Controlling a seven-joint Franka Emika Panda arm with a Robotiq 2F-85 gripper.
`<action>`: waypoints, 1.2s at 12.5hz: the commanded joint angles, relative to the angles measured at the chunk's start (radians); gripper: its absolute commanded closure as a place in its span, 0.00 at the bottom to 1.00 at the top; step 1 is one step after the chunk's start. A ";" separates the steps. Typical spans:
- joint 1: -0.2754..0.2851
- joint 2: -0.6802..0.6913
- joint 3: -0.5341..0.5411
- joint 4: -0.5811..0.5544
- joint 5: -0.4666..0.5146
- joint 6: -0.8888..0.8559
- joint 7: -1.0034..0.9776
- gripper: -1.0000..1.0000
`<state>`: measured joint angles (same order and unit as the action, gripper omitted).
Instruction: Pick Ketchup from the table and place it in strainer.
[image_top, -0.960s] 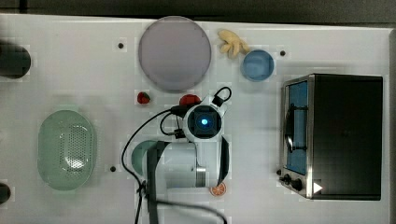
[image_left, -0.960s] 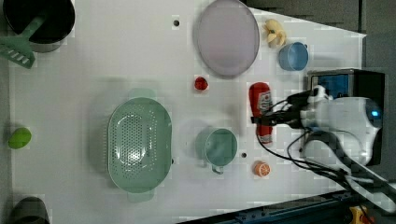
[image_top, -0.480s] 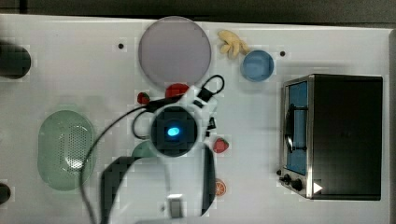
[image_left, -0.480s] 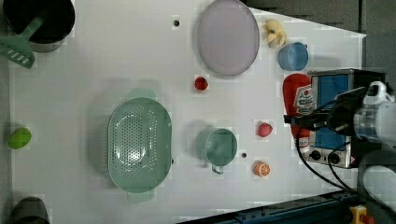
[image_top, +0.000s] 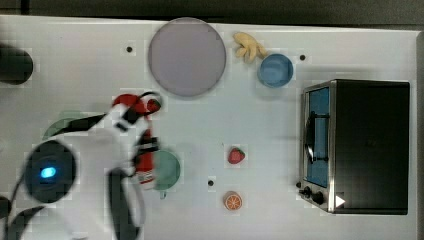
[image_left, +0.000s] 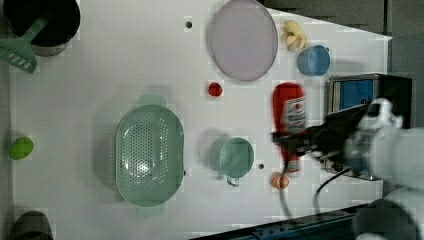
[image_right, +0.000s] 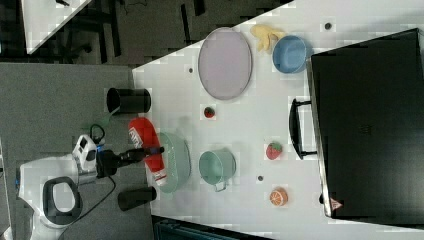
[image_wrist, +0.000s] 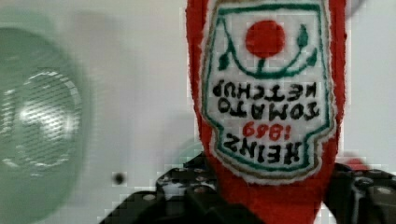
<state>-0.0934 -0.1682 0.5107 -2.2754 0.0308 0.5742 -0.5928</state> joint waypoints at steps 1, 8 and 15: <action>0.022 0.037 0.098 0.001 0.005 0.018 0.299 0.40; 0.025 0.249 0.265 0.006 0.004 0.287 0.607 0.40; 0.049 0.512 0.273 0.006 -0.015 0.521 0.654 0.37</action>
<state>-0.0490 0.3760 0.7827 -2.2754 0.0194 1.0615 0.0144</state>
